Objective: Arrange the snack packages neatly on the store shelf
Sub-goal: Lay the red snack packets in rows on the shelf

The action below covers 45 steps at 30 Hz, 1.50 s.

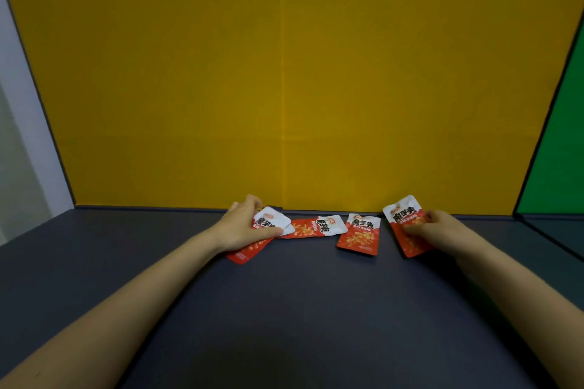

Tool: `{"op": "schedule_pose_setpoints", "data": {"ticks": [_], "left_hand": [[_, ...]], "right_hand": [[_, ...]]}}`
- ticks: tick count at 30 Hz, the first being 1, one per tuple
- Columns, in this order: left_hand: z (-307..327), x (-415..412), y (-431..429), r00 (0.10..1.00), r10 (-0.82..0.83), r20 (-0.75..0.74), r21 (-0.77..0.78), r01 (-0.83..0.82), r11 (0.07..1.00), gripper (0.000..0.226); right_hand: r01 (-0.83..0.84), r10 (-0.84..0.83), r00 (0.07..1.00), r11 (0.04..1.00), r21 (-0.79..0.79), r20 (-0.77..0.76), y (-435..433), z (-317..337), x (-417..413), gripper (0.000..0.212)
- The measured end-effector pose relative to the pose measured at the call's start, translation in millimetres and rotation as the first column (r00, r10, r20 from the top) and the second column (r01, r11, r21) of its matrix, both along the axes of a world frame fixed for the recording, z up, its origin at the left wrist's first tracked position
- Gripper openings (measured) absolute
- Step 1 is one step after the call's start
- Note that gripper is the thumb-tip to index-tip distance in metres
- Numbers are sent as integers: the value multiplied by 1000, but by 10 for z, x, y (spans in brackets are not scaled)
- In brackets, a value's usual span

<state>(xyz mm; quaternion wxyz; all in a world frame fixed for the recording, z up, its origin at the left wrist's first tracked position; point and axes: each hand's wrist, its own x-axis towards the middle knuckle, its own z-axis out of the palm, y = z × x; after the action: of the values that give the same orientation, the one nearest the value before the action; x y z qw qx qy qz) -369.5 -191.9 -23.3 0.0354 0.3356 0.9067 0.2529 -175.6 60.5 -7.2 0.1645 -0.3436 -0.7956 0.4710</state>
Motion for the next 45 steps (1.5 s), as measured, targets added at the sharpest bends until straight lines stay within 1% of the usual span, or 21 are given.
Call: {"op": "schedule_pose_setpoints", "data": {"ticks": [2, 4, 6, 8, 10, 12, 15, 16, 18, 20, 21, 24, 26, 28, 30, 32, 34, 37, 39, 41, 45], "left_hand": [[9, 27, -12, 1000, 13, 27, 13, -13, 1000, 84], [40, 46, -28, 998, 50, 47, 1, -50, 999, 88], [86, 59, -35, 995, 82, 48, -52, -80, 995, 79], [142, 80, -53, 995, 96, 42, -109, -91, 990, 68], [167, 83, -94, 993, 81, 86, -116, -71, 991, 61], [195, 113, -140, 987, 29, 161, -38, -23, 999, 49], [267, 200, -86, 952, -79, 295, 267, -3, 964, 20], [296, 241, -18, 940, -110, 325, 348, -11, 937, 16], [301, 310, 156, 932, -145, 333, 392, 4, 920, 15], [238, 345, 339, 949, -149, 277, 349, 46, 936, 23], [177, 331, 427, 965, -127, 228, 292, 56, 955, 28], [40, 296, 627, 1000, -27, 14, 1, 27, 1000, 46], [29, 309, 693, 1000, 17, -21, -44, -18, 999, 59], [65, 324, 710, 995, 73, 69, 2, -73, 997, 72], [105, 338, 704, 978, 117, 175, 33, -125, 992, 79], [118, 341, 697, 966, 136, 218, 29, -145, 989, 69], [109, 331, 679, 949, 123, 291, 81, -152, 985, 57], [119, 352, 669, 870, 3, 494, 298, -172, 939, 30], [172, 427, 707, 802, -96, 589, 410, -194, 891, 21], [204, 510, 775, 771, -140, 621, 447, -202, 871, 18], [178, 591, 921, 759, -191, 622, 492, -189, 850, 13]], "right_hand": [[-3, 3, 1000, 1000, 11, -10, -51, -7, -31, 25], [12, -12, 1000, 1000, 28, -20, -85, -16, -58, 39], [27, -26, 999, 999, 33, -39, -102, -22, -70, 44], [33, -31, 998, 999, 35, -51, -111, -30, -70, 42], [32, -31, 999, 999, 36, -44, -119, -35, -67, 43], [33, -32, 998, 999, 27, -45, -129, -35, -64, 44], [40, -39, 997, 999, 8, -71, -142, -38, -73, 44], [42, -42, 996, 999, -3, -79, -159, -30, -73, 43], [41, -44, 994, 999, -29, -95, -190, -25, -73, 39], [44, -48, 992, 998, -36, -120, -214, -19, -70, 22], [48, -52, 989, 998, -34, -139, -217, -25, -71, 14], [50, -57, 984, 998, -45, -170, -214, -25, -65, 24], [55, -61, 983, 998, -41, -171, -201, -26, -63, 27], [63, -68, 984, 997, -37, -165, -185, -37, -64, 24], [71, -75, 985, 997, -28, -156, -179, -45, -65, 29], [74, -78, 986, 997, -27, -148, -170, -52, -66, 36], [76, -80, 986, 997, -30, -147, -149, -68, -73, 37], [74, -84, 984, 995, -69, -158, -114, -75, -88, 35], [49, -72, 980, 991, -124, -183, -137, -67, -94, 25], [28, -60, 978, 987, -160, -201, -187, -78, -133, 6], [70, -78, 985, 996, -61, -151, -310, -147, -303, 7]]}}
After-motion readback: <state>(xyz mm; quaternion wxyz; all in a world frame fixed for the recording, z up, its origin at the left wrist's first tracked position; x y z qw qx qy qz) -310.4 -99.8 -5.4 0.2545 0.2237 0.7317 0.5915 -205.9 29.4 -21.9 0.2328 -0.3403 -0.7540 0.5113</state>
